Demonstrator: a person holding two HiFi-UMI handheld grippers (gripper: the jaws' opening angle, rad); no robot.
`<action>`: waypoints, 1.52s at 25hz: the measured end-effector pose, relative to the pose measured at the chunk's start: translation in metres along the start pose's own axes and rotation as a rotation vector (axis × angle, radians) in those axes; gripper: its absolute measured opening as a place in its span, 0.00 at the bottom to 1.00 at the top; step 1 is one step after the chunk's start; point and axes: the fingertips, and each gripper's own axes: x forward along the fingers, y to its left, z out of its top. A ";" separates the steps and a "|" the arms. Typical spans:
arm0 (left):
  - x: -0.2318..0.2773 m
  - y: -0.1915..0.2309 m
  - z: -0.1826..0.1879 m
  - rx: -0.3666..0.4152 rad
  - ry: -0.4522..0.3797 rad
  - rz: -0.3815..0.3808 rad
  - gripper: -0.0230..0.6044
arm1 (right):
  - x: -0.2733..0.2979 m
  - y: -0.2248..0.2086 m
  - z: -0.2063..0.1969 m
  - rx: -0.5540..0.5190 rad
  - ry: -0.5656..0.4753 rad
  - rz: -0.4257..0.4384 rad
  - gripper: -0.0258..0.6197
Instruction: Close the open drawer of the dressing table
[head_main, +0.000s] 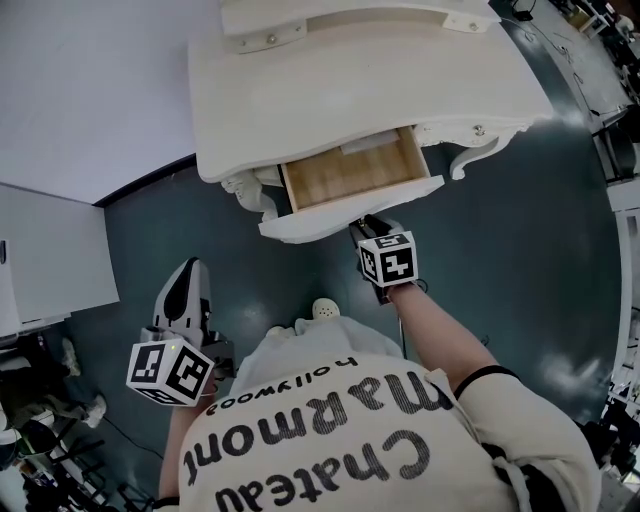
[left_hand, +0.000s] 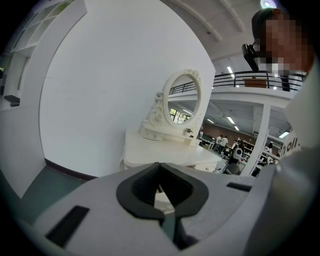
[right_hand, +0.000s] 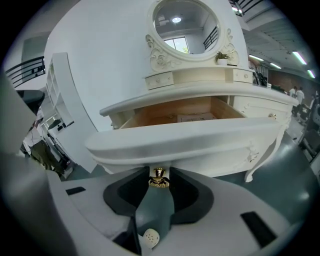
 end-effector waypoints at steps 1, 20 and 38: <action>0.001 -0.001 0.001 0.002 -0.002 -0.002 0.05 | 0.001 0.000 0.001 -0.004 0.002 0.000 0.26; -0.007 0.013 0.008 0.002 -0.005 0.028 0.05 | 0.018 -0.005 0.021 -0.044 -0.010 -0.035 0.26; -0.005 0.025 -0.006 -0.038 0.016 0.073 0.05 | 0.039 -0.010 0.044 -0.057 -0.030 -0.047 0.27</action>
